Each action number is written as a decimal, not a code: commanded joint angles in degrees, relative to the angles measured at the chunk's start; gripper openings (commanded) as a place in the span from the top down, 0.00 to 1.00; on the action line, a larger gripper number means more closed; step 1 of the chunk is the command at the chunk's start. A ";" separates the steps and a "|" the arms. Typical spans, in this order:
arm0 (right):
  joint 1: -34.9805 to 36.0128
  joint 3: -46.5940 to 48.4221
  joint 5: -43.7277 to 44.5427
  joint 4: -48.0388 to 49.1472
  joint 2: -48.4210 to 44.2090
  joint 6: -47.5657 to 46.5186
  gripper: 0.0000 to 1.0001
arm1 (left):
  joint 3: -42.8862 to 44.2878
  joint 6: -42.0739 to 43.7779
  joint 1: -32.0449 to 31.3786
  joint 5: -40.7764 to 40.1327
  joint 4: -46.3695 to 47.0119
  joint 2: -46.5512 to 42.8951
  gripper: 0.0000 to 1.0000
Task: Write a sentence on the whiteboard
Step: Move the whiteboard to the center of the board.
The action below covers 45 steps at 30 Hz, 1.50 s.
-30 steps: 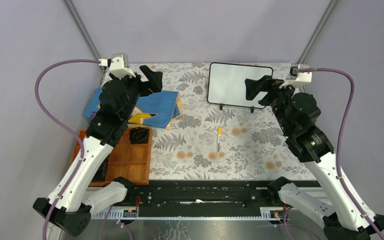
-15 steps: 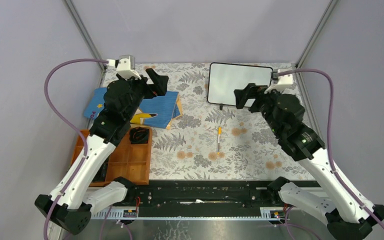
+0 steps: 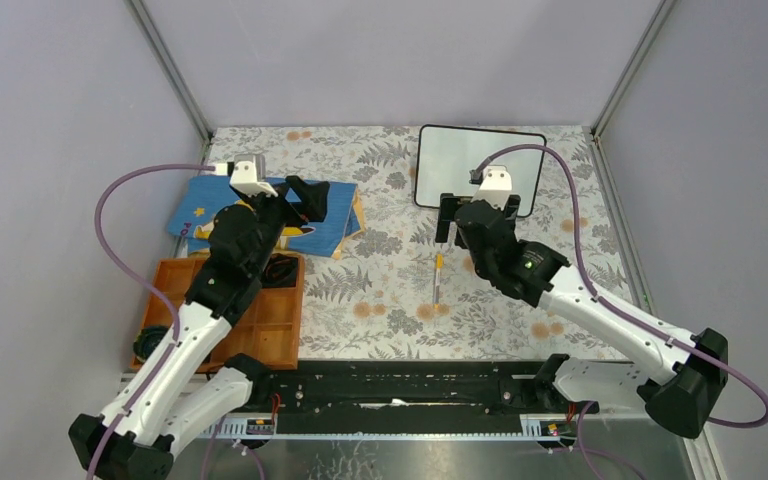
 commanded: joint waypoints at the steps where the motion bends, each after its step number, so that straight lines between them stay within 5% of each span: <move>1: -2.48 -0.52 -5.27 2.95 -0.64 5.52 0.00 | -3.29 2.26 -0.34 3.27 8.82 -3.01 0.01; 12: -8.34 -7.21 -20.56 5.04 4.43 8.96 0.02 | -6.86 -0.59 -2.12 3.84 7.89 -1.91 0.01; 25: -10.95 -8.83 -14.86 3.28 9.96 14.65 0.16 | -6.45 -0.49 -4.23 1.17 5.88 -2.06 0.01; 31: -18.05 -14.28 -10.64 15.19 8.35 11.97 0.29 | -6.48 -0.45 -5.20 0.84 5.74 -1.66 0.01; 34: -18.99 -18.28 -7.60 24.79 8.47 9.38 0.26 | -6.63 -0.11 -5.58 0.85 5.96 -1.88 0.01; 38: -23.47 -17.67 -9.43 25.96 11.62 8.26 0.17 | -6.71 -0.36 -5.87 0.47 6.04 -2.08 0.01; 45: -27.37 -16.36 -11.46 32.86 20.73 1.47 0.20 | -6.80 -0.45 -6.61 0.31 6.12 -2.51 0.01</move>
